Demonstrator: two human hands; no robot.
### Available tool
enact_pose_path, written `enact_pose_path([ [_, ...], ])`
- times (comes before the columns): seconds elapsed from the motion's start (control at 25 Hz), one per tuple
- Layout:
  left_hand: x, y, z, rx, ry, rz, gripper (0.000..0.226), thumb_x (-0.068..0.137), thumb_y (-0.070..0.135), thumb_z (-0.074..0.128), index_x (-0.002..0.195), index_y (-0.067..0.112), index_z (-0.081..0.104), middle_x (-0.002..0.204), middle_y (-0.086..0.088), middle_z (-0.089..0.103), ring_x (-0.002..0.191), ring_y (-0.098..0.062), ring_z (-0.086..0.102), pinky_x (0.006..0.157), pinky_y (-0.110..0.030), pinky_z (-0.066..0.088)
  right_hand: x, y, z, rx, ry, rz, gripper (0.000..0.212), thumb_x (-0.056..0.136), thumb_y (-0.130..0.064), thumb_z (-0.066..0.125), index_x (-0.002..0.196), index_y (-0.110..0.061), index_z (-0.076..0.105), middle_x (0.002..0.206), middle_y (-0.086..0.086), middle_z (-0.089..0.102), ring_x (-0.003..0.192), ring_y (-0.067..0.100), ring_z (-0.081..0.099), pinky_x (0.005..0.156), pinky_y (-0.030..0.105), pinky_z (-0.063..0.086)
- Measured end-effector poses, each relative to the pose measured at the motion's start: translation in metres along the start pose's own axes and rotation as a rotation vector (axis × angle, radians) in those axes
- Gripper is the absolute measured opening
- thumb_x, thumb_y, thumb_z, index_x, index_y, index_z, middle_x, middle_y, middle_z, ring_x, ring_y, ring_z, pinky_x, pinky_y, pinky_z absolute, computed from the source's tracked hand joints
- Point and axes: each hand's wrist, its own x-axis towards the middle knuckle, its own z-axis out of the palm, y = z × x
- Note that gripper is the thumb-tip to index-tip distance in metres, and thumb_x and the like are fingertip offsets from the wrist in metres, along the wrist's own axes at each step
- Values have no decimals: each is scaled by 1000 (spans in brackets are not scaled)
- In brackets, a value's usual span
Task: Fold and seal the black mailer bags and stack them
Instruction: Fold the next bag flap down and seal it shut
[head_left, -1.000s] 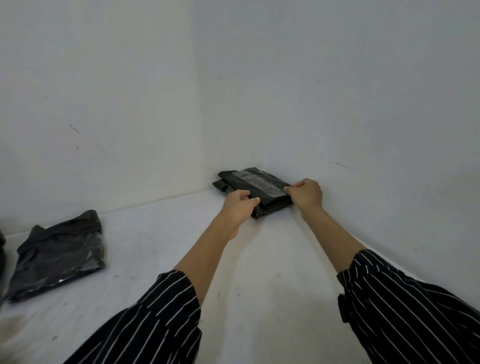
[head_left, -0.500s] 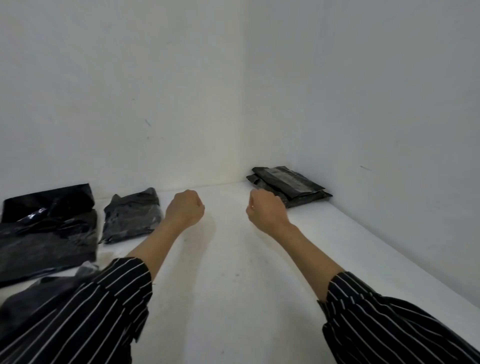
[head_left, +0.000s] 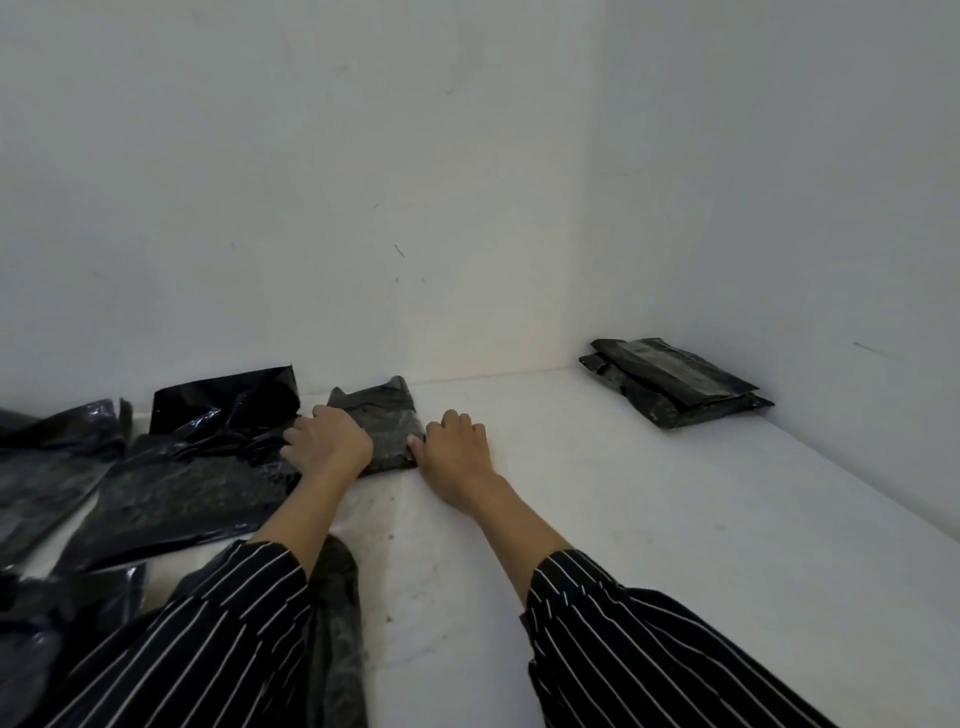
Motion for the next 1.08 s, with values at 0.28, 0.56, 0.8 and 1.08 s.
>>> enact_pose_path([
  [0.28,5,-12,-9,-447,-46,-40,62,79,21,75,125,-5,42,127,-23,47,113,-40,50,89,-44,46,8,-9,-6,569,22,303,23,88,-27,56,105,-11,54,116,11,56,112,29,51,99,39,38],
  [0.56,-46,-22,-62,-1130,-351,138,27,76,-1,73,99,0,58,96,-14,65,78,-20,64,69,-29,53,-48,8,-79,1322,-5,296,24,81,6,64,89,-9,48,79,10,61,63,18,58,54,25,48],
  [0.8,-117,-39,-91,-1148,-447,304,41,78,3,72,114,5,51,109,-11,65,101,-25,63,89,-36,51,-131,24,-126,1263,-51,175,24,83,-2,66,100,-12,52,92,9,66,80,21,63,76,32,48],
  [1.08,-201,-63,-89,-1100,-384,465,37,80,3,71,110,7,50,108,-6,65,98,-18,64,78,-30,56,-221,3,-188,448,696,-214,5,88,-23,62,91,-25,59,97,-10,55,91,9,49,91,25,31],
])
